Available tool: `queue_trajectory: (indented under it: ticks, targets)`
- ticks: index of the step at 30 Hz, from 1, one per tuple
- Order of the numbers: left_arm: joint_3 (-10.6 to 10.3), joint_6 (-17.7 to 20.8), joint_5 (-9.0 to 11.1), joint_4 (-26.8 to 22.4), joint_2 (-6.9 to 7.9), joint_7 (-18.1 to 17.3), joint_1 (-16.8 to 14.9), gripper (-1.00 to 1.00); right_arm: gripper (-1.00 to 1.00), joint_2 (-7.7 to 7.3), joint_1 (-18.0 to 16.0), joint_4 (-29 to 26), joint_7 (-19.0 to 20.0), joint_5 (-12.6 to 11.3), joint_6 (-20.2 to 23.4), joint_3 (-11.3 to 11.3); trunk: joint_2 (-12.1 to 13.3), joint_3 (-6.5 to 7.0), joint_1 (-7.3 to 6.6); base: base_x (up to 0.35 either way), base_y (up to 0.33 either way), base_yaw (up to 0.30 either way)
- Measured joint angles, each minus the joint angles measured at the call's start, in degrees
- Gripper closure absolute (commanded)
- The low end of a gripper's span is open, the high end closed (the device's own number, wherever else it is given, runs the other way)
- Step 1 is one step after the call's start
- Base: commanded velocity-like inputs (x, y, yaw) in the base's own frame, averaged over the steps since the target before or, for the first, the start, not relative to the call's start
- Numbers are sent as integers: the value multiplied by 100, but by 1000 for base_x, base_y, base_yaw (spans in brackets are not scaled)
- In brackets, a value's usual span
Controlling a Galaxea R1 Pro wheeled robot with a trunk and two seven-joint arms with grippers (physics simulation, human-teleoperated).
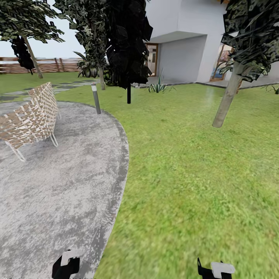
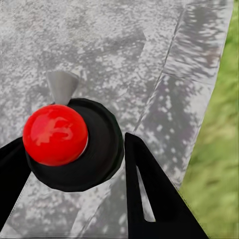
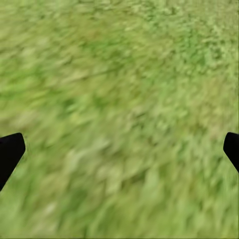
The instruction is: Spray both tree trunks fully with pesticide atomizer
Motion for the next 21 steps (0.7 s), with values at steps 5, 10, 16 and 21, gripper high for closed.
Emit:
queue_trajectory:
  ticks: [5, 10, 16, 21]
  targets:
    - [-6, -10, 1, -13, 0, -3, 0, 100, -100, 0, 0, 0, 0, 0, -1, 0, 1, 24, -1, 0, 0, 245]
    - [-1, -14, 8, -18, -7, -4, 1, 100, -100, 0, 0, 0, 0, 0, -8, 1, 1, 47, -4, 257, 0, 246]
    - [6, -17, 17, 19, -1, -3, 6, 100, -100, 0, 0, 0, 7, 0, -8, 1, 1, 75, -4, 337, 0, 246]
    - [6, -18, 17, 26, 0, -3, 9, 100, -100, 0, 0, 0, 9, 0, -9, 1, 1, 98, -4, 339, 0, 246]
